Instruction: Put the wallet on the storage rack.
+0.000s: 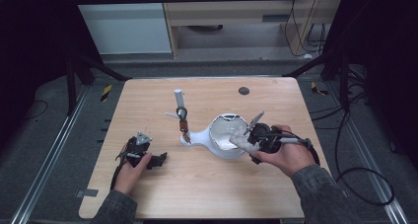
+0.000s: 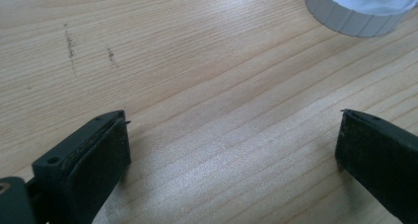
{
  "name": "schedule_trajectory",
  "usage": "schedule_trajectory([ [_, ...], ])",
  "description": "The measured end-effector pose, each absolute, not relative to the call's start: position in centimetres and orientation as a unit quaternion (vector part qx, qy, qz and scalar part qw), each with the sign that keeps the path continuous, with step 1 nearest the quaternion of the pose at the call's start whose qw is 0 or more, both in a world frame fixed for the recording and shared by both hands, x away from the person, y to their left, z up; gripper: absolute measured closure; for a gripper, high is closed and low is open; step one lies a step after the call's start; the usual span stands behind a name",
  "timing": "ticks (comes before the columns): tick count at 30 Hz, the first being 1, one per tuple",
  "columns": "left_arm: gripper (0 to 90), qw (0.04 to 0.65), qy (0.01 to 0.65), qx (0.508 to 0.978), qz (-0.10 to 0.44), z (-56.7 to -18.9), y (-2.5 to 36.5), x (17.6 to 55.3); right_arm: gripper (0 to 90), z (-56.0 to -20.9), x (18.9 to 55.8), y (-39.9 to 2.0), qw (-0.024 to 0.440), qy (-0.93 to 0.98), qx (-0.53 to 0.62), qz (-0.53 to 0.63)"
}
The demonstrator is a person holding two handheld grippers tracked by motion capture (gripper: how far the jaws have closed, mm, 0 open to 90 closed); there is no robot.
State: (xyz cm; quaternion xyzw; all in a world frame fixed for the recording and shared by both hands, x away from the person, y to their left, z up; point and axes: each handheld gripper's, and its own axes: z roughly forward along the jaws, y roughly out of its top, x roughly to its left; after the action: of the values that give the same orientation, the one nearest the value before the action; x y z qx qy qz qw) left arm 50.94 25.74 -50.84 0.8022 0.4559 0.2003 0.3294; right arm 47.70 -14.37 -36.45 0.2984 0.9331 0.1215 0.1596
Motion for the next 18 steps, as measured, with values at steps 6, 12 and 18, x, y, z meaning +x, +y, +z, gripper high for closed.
schedule_trajectory([
  [6, 0.0, 0.331, 0.456, 0.801, 0.200, -50.9, 25.7, 50.9, 30.4, -36.5, 48.4, -13.3, 0.155, 0.937, 0.292, 0.114],
  [12, 0.0, 0.331, 0.456, 0.801, 0.201, -50.9, 25.7, 50.9, 30.5, -36.4, 49.4, -11.9, 0.151, 0.941, 0.285, 0.100],
  [18, 0.0, 0.330, 0.455, 0.802, 0.201, -50.9, 25.7, 51.0, 30.6, -36.6, 50.4, -10.6, 0.144, 0.945, 0.282, 0.085],
])
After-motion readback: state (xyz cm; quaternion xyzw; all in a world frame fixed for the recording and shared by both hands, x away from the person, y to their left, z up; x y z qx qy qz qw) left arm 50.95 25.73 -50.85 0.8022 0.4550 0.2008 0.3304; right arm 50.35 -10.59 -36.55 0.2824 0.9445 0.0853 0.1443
